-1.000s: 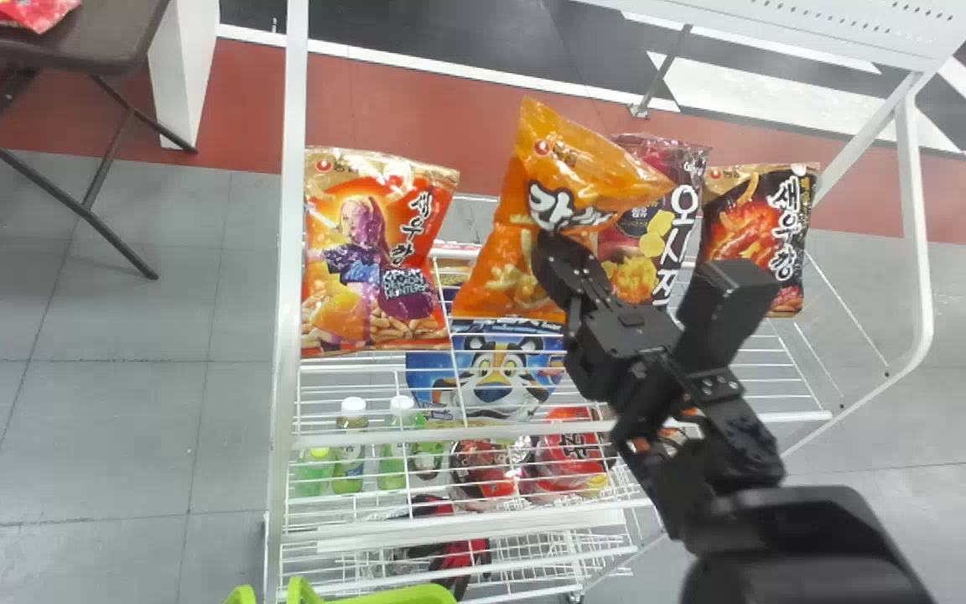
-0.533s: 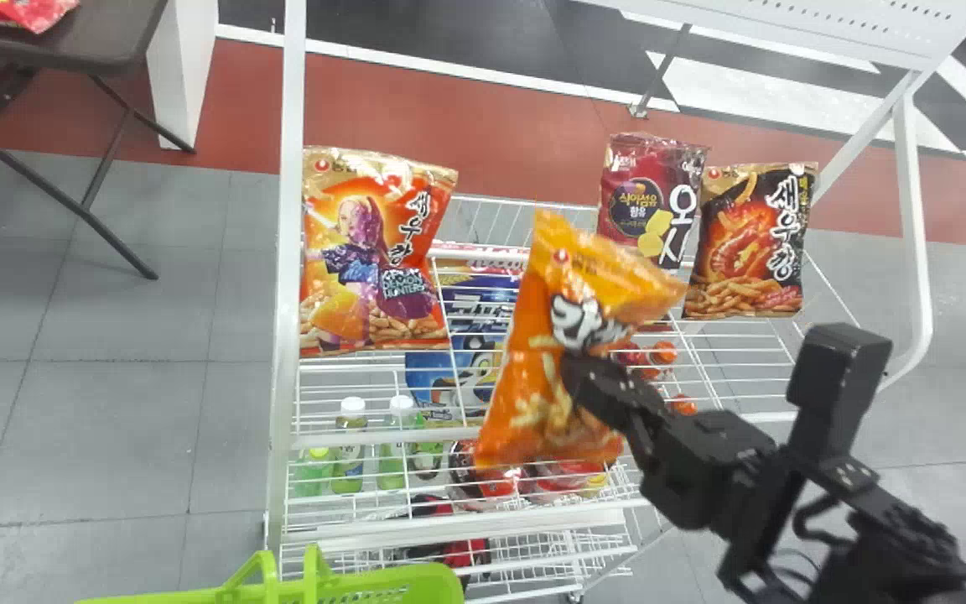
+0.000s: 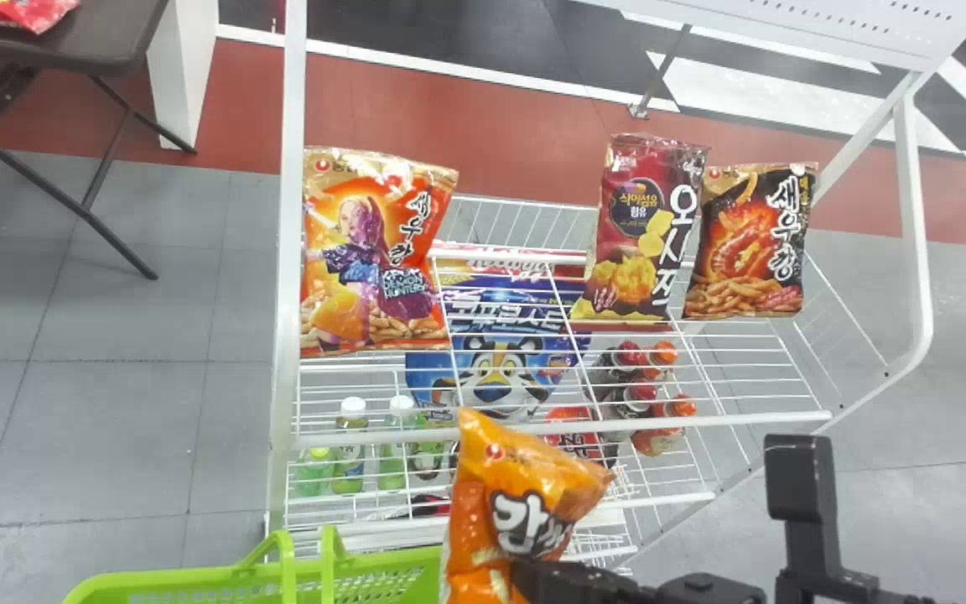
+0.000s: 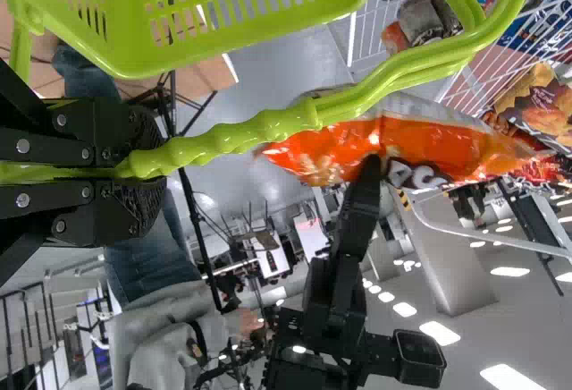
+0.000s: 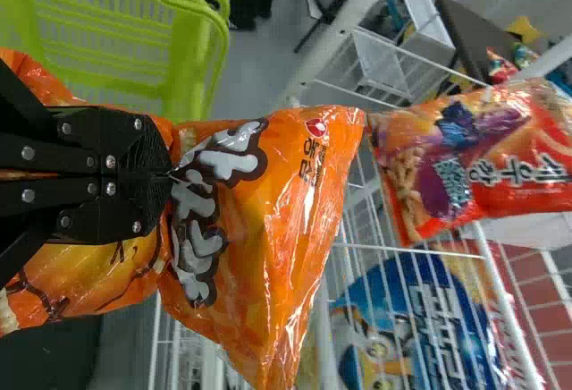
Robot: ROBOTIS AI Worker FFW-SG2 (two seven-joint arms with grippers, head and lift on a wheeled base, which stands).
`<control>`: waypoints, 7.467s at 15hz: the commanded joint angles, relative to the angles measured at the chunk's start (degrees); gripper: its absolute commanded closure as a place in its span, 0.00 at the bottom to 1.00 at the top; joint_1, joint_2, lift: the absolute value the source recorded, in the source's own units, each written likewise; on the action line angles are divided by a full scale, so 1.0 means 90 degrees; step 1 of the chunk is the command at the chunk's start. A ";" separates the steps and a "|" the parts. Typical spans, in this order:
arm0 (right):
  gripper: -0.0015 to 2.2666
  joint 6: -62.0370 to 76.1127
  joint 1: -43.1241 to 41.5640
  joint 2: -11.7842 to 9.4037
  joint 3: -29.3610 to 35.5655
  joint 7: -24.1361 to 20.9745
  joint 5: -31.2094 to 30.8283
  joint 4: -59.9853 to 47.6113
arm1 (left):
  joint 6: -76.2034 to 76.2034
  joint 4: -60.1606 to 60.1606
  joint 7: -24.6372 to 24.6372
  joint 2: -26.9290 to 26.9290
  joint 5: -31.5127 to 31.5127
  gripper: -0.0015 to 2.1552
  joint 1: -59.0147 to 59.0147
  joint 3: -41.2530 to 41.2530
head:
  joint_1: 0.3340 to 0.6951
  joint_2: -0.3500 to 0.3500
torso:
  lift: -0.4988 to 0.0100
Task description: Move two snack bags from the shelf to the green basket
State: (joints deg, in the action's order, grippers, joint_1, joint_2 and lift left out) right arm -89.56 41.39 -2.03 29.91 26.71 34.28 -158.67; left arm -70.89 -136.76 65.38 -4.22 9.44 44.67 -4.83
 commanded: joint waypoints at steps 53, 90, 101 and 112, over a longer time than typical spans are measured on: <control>0.36 0.8432 -0.4140 0.0231 -0.4505 -0.1904 -0.4072 0.6937 | -0.0361 0.0167 0.0197 -0.0117 -0.0258 1.00 0.0115 -0.0284 | 1.00 0.20 | 0.95; 0.99 -0.0058 0.0303 -0.0722 -0.2562 -0.0751 -0.1113 0.0472 | -0.0478 0.0069 -0.0096 0.0000 -0.0316 1.00 0.0018 -0.0557 | 1.00 0.00 | 0.95; 0.69 0.1245 -0.0283 -0.1005 -0.3959 -0.0761 -0.2246 0.3050 | -0.0478 -0.0146 -0.0077 -0.0010 -0.0414 1.00 0.0193 -0.0655 | 1.00 0.00 | 0.95; 0.04 0.2202 0.0674 -0.0575 -0.2552 -0.0048 -0.1719 0.0560 | -0.0341 -0.0175 -0.0067 -0.0010 -0.0502 1.00 0.0311 -0.0665 | 1.00 0.00 | 0.95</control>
State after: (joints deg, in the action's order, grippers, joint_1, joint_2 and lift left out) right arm -76.99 46.54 -8.70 5.29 26.06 18.64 -152.56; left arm -74.76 -138.45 64.75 -4.31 4.85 47.33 -10.91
